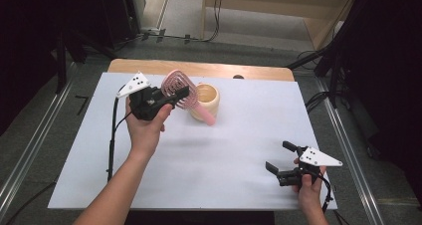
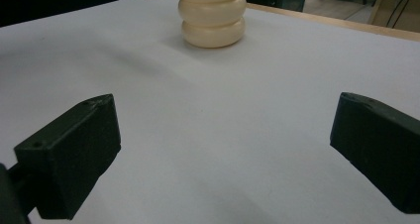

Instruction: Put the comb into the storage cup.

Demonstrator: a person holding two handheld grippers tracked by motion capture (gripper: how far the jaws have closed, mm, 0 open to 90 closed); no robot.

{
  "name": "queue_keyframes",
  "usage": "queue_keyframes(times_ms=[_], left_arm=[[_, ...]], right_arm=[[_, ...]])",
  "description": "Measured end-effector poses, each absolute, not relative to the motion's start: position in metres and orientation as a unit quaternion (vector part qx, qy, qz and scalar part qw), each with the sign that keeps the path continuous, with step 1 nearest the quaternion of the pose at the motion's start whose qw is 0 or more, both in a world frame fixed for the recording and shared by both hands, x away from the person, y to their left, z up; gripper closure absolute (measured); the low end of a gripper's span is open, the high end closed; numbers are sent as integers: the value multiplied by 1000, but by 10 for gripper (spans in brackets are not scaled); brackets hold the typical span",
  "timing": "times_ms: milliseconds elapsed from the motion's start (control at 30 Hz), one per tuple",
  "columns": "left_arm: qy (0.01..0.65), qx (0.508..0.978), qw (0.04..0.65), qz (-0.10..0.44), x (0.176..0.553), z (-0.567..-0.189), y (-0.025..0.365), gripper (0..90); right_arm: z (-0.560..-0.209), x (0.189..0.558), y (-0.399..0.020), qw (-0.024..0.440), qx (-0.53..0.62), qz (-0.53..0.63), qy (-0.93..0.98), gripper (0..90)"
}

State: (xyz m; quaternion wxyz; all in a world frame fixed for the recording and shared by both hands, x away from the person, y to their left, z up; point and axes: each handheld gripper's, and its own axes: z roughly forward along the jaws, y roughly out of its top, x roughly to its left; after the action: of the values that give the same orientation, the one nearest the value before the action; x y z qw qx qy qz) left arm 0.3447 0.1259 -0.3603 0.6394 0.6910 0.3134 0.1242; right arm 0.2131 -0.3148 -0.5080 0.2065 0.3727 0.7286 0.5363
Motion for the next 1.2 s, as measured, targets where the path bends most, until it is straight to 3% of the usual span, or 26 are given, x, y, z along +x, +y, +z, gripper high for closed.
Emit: queue_keyframes(times_ms=[1200], left_arm=[[330, 679, 642, 134, 379, -347, 128, 653]], right_arm=[[-509, 214, -313, 203, 370, 535, 732, 0]])
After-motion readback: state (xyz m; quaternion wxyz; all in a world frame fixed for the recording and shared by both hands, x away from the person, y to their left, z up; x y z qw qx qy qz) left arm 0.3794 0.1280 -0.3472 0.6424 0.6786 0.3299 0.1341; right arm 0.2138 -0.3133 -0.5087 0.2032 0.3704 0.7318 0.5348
